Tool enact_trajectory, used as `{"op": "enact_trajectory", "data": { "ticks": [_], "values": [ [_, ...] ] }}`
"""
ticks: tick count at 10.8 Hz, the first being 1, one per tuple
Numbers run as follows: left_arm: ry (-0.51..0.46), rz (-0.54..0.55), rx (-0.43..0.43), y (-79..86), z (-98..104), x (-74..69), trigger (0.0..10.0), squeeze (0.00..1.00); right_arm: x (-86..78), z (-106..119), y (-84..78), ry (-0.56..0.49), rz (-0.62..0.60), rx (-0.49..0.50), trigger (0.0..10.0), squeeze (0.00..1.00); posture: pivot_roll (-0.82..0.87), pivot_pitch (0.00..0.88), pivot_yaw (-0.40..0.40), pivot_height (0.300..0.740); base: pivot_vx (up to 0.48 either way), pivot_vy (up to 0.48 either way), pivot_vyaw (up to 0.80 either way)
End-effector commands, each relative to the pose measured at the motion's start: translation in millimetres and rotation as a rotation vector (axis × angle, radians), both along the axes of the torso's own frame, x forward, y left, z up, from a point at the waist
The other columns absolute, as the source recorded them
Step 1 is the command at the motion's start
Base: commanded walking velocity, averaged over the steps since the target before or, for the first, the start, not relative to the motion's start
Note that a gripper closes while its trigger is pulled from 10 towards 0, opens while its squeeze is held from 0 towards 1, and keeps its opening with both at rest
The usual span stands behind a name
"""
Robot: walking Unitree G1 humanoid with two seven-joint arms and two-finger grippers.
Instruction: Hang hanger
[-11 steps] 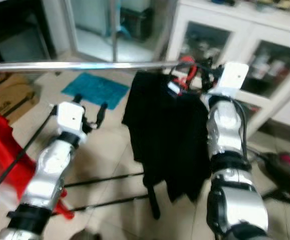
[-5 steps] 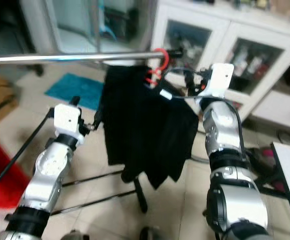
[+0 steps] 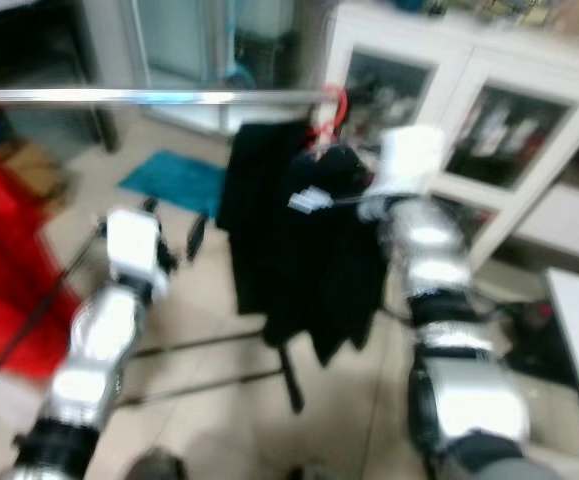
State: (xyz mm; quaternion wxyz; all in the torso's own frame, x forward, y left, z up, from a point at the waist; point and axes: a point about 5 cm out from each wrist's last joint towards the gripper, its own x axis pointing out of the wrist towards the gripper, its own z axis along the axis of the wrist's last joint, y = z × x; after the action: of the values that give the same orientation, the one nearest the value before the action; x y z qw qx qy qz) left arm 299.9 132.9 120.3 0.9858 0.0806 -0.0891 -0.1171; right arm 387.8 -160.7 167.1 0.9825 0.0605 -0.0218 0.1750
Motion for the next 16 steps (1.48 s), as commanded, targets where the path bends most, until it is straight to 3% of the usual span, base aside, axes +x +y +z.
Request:
{"op": "enact_trajectory", "data": {
  "ticks": [1, 4, 6, 7, 9, 11, 12, 13, 15, 16],
  "values": [
    [-0.008, 0.0, 0.013, 0.7, 2, 1.1, 10.0, 0.0, 3.6, 5, 5.0, -0.012, 0.004, -0.016, 10.0, 1.0, 0.06, 0.083, -0.09, 0.74, 0.0, 0.0, 0.0],
    [-0.003, 0.024, 0.022, 8.3, 0, -2.7, 10.0, 0.0, 6.0, 5, 13.4, -0.023, -0.007, -0.01, 10.0, 1.0, 0.08, 0.086, -0.097, 0.74, 0.0, 0.0, 0.0],
    [-0.019, 0.02, 0.037, 7.8, 2, -3.5, 10.0, 0.0, 8.9, 15, 6.8, -0.097, -0.129, -0.037, 10.0, 1.0, 0.08, 0.091, -0.095, 0.74, 0.0, 0.0, 0.0],
    [-0.02, 0.016, 0.036, 6.7, 2, -5.1, 10.0, 0.0, 11.1, 20, 7.8, -0.106, -0.149, -0.014, 10.0, 0.0, 0.08, 0.1, -0.093, 0.74, 0.0, 0.0, 0.0],
    [-0.011, 0.013, 0.038, 6.1, -1, -9.2, 10.0, 0.0, 12.8, 20, 16.7, -0.099, -0.127, -0.017, 10.0, 0.0, 0.09, 0.115, -0.101, 0.74, 0.0, 0.0, 0.0],
    [-0.006, 0.028, 0.048, 8.9, -2, -12.2, 10.0, 0.0, 11.9, 18, 13.1, -0.1, -0.147, -0.009, 10.0, 0.0, 0.11, 0.109, -0.114, 0.74, 0.0, 0.0, 0.0],
    [-0.004, 0.034, 0.054, 15.3, -2, -18.9, 10.0, 0.0, 0.8, 7, 8.6, -0.146, -0.165, -0.065, 10.0, 0.0, 0.11, 0.099, -0.116, 0.74, 0.0, 0.0, 0.0],
    [0.007, 0.037, 0.071, 21.4, -5, -31.9, 10.0, 0.0, -14.8, -5, -1.2, -0.188, -0.219, -0.076, 10.0, 0.0, 0.11, 0.086, -0.114, 0.74, 0.0, 0.0, 0.0],
    [0.034, 0.076, 0.078, 33.0, -5, -69.7, 10.0, 0.0, -65.0, -45, -34.1, -0.181, -0.307, -0.129, 10.0, 0.0, 0.1, 0.073, -0.106, 0.74, 0.0, 0.0, 0.0],
    [-0.026, 0.15, 0.061, 36.2, 11, -82.9, 10.0, 0.0, -91.4, -64, -55.5, -0.146, -0.367, -0.132, 10.0, 0.0, 0.1, 0.068, -0.106, 0.74, 0.0, 0.0, 0.0]
  ]
}}
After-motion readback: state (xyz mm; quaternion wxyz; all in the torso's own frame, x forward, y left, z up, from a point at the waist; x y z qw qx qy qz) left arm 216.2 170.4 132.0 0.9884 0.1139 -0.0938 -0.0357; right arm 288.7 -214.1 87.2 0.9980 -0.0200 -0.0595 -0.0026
